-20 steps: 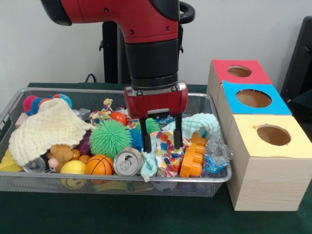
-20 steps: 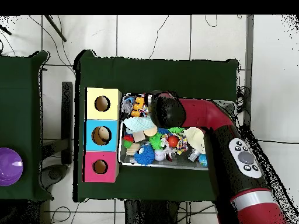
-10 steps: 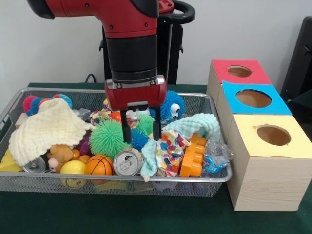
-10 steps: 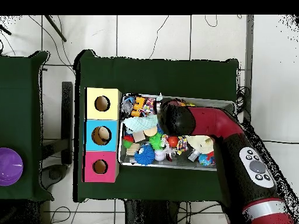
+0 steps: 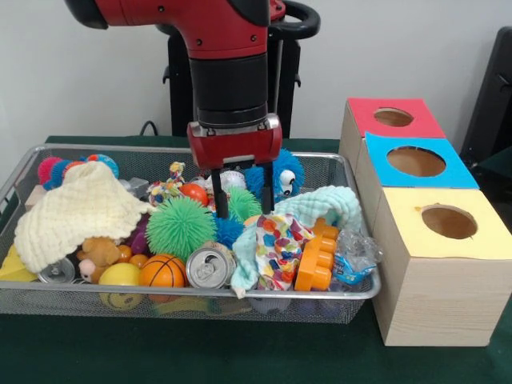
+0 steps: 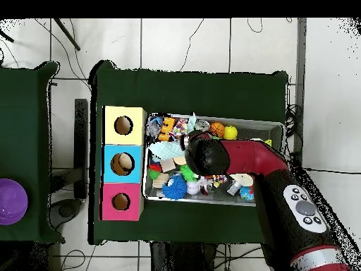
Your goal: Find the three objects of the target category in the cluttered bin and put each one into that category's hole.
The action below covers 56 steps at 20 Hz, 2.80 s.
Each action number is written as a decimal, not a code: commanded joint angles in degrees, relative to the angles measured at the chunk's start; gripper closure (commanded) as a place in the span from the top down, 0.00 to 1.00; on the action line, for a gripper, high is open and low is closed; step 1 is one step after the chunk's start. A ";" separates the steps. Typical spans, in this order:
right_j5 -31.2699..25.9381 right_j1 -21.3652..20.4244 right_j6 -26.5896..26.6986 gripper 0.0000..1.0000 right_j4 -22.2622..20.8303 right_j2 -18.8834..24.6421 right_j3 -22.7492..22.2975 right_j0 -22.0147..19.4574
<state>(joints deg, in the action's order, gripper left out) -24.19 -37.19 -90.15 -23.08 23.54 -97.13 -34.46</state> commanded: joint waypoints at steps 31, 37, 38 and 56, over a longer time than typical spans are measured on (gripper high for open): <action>4.45 0.24 -4.48 1.00 -1.59 -0.66 -5.90 1.72; 3.29 0.20 -4.23 1.00 -1.07 -0.29 -4.92 2.22; 3.23 0.25 -4.26 1.00 -1.06 -0.33 -4.91 2.31; 3.04 5.17 -1.56 1.00 -1.41 1.23 0.38 2.59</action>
<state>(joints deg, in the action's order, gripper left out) -21.35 -34.20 -90.15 -23.12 23.44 -100.49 -31.13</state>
